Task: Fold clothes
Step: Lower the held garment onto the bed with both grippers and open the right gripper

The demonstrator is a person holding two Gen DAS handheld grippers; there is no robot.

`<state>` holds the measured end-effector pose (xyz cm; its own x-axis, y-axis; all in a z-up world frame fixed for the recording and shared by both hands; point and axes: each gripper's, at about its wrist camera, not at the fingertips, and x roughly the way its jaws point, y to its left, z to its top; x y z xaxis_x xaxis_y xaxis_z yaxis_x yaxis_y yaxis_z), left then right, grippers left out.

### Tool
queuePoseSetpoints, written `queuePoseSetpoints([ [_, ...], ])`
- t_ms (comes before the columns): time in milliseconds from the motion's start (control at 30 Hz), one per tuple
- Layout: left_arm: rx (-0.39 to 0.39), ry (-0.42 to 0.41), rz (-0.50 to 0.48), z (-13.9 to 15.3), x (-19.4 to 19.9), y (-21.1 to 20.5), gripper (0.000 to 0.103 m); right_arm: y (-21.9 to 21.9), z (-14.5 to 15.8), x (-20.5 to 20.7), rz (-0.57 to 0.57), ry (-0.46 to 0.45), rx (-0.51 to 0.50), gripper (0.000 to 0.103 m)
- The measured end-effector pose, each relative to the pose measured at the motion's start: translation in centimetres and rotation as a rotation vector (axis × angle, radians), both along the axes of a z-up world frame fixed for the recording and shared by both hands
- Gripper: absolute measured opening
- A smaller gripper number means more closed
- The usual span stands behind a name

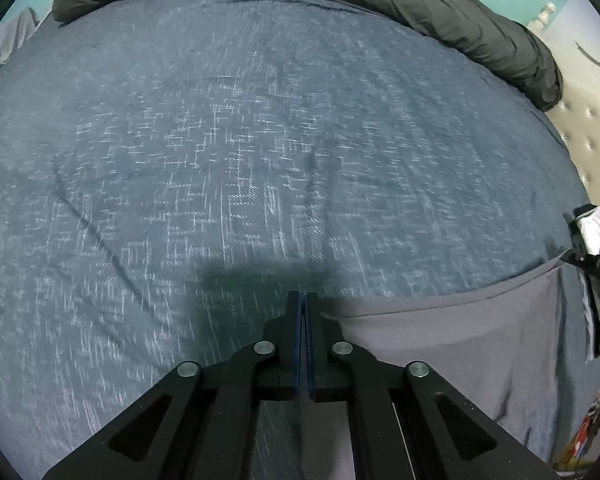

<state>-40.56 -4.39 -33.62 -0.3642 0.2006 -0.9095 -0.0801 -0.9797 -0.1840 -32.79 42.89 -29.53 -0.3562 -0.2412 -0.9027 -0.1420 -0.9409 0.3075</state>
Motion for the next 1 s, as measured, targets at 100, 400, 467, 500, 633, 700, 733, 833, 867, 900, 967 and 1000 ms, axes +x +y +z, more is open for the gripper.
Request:
queuePoseSetpoints([
  [100, 0.003, 0.008, 0.009, -0.8, -0.6, -0.8, 0.000, 0.8, -1.2, -1.2, -0.022, -0.021, -0.006, 0.001],
  [400, 0.161, 0.082, -0.047, -0.2, 1.9, -0.7, 0.001, 1.0, -3.9, -1.7, 0.006, -0.044, -0.042, 0.004],
  [467, 0.168, 0.088, -0.062, -0.2, 2.8, -0.1, 0.002, 1.4, -3.8, -1.7, 0.012, -0.042, -0.064, 0.009],
  [500, 0.174, 0.086, -0.073, -0.3, 3.2, 0.1, 0.003, 1.6, -3.8, -1.7, 0.014, -0.040, -0.074, 0.016],
  [633, 0.174, 0.077, -0.097, -1.3, 3.7, 0.7, 0.011, 2.4, -2.6, -1.4, 0.002, -0.012, -0.102, 0.052],
  [700, 0.180, 0.077, -0.105, -1.5, 3.7, 0.8, 0.012, 2.7, -1.9, -1.2, 0.009, 0.007, -0.105, 0.052],
  [733, 0.185, 0.076, -0.105, -1.7, 3.7, 0.8, 0.012, 2.8, -1.6, -1.1, 0.014, 0.015, -0.106, 0.052],
  [833, 0.192, 0.067, -0.097, -2.2, 3.6, 0.7, 0.012, 3.3, -1.0, -0.7, 0.034, 0.031, -0.110, 0.057],
  [867, 0.186, 0.067, -0.099, -2.3, 3.6, 0.6, 0.012, 3.4, -1.1, -0.7, 0.037, 0.018, -0.103, 0.062],
  [900, 0.174, 0.070, -0.107, -2.3, 3.6, 0.7, 0.012, 3.4, -1.3, -0.6, 0.038, -0.004, -0.092, 0.064],
  [967, 0.149, 0.084, -0.124, -2.4, 3.9, 1.2, 0.010, 3.7, -1.6, -0.7, 0.029, -0.025, -0.089, 0.064],
  [1000, 0.143, 0.087, -0.128, -2.3, 4.0, 1.2, 0.006, 3.8, -1.7, -0.7, 0.020, -0.031, -0.093, 0.064],
])
